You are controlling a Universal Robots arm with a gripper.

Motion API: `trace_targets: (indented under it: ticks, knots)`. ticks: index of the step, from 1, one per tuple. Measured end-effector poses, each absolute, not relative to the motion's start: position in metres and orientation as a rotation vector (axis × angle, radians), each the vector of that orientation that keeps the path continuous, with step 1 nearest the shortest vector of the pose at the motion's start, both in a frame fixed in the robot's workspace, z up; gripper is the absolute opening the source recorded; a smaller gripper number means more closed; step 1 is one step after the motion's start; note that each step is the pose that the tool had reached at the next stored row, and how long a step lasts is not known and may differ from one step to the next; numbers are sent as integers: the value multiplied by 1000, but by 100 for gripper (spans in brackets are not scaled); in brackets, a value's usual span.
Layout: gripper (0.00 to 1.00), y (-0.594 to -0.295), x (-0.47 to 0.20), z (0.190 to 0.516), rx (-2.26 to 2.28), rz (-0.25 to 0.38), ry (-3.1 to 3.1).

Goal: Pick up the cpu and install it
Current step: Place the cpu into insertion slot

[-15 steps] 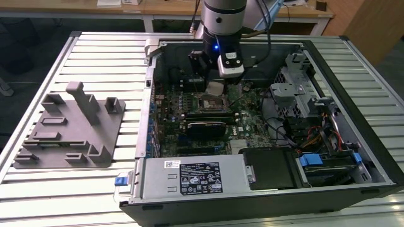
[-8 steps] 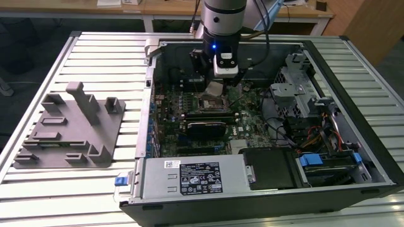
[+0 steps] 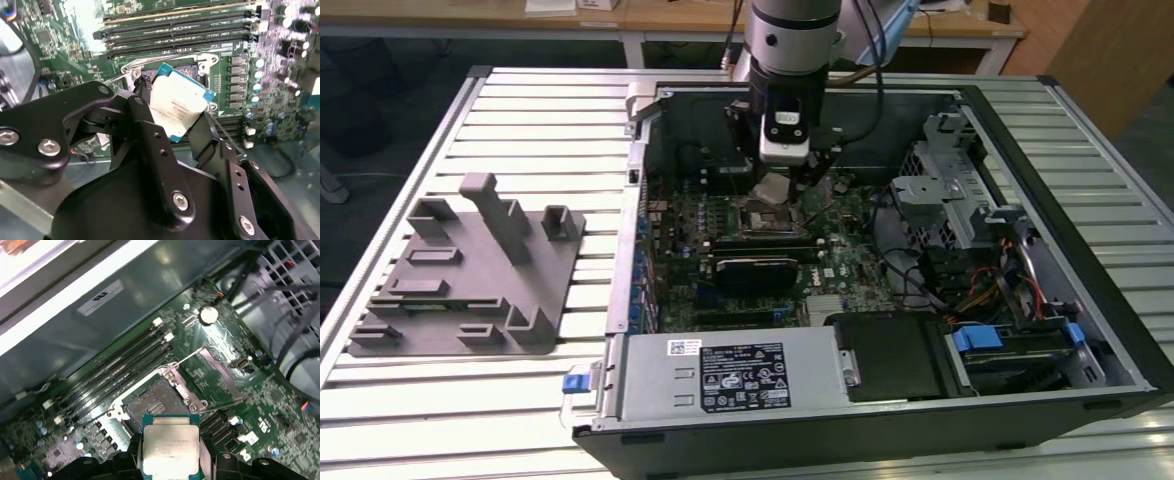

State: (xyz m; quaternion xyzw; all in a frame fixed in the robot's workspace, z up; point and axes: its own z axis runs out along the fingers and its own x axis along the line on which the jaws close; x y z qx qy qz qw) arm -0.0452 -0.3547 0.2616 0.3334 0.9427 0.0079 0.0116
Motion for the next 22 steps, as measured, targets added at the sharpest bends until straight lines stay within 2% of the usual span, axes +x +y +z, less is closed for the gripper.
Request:
trace_targets:
  ticks: [22]
  knots:
    - [54, -355, -45, 260, 1585, 17, 2682]
